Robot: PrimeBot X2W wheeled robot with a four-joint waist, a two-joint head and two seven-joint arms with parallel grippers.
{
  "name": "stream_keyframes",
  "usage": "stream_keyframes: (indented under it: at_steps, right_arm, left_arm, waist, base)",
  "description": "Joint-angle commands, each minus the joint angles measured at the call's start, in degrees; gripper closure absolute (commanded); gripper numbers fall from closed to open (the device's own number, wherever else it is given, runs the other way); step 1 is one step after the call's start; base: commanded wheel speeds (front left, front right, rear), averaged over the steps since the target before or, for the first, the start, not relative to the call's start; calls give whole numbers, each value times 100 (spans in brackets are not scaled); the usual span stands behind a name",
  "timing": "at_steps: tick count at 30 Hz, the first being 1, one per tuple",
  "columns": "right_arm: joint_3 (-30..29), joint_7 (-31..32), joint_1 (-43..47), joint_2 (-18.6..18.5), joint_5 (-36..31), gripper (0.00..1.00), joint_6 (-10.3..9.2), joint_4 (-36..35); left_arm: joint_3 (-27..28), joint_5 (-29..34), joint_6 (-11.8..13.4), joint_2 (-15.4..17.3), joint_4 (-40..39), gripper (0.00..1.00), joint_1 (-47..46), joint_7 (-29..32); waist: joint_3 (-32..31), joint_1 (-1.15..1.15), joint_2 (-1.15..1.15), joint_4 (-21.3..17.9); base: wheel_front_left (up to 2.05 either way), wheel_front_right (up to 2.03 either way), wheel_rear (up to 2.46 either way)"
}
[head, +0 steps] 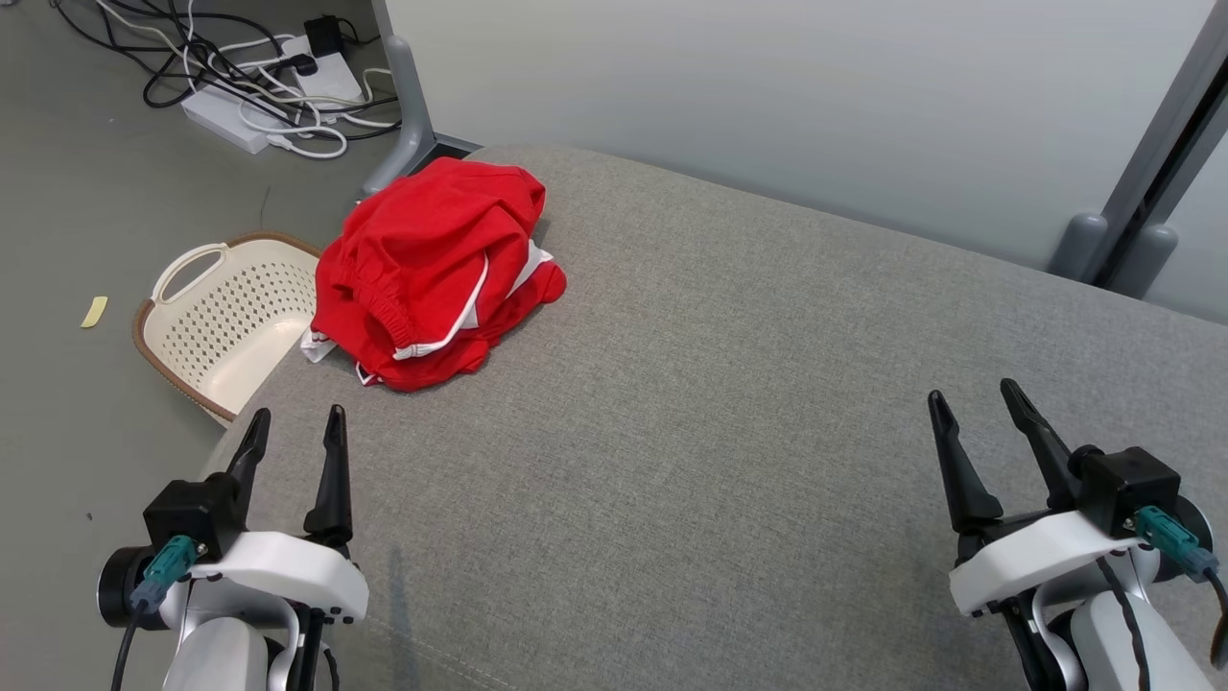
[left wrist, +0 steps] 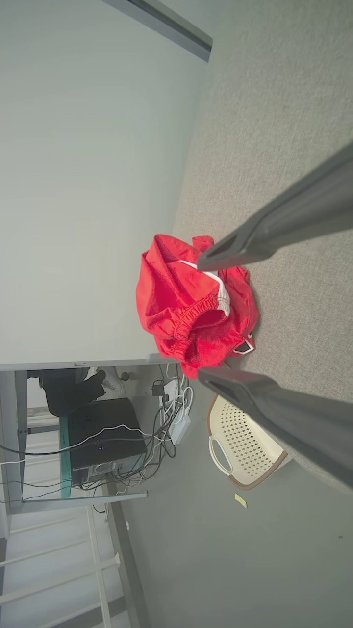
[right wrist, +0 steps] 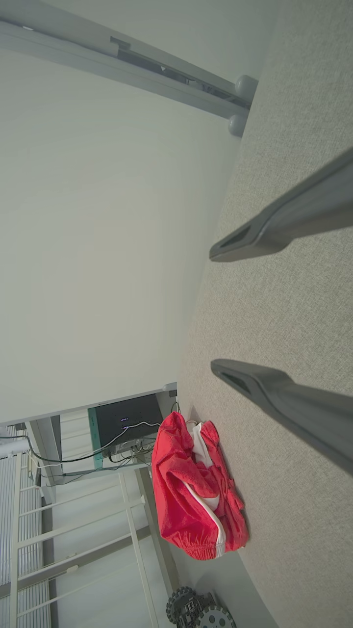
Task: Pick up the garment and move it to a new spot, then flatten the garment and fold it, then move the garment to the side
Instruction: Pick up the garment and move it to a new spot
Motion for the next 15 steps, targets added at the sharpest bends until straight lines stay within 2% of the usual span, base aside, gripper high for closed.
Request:
stream_keyframes:
  at_steps: [1, 9, 15]
  right_arm:
    - [-22, -28, -60, -53, -13, 0, 13, -22]
    - [-13, -28, -156, -131, -53, 0, 13, -95]
    - [69, 75, -443, -316, -106, 0, 13, -217]
  left_arm:
    - [-6, -36, -1, 16, 1, 0, -136, 1]
    - [-100, -178, 36, 8, 9, 0, -367, 1]
    - [-260, -406, 132, 8, 96, 0, -982, 1]
  waist:
    - [5, 0, 0, -3]
    - [218, 0, 0, -25]
    - [793, 0, 0, -233]
  base:
    - [0, 0, 0]
    - [0, 0, 0]
    - [0, 0, 0]
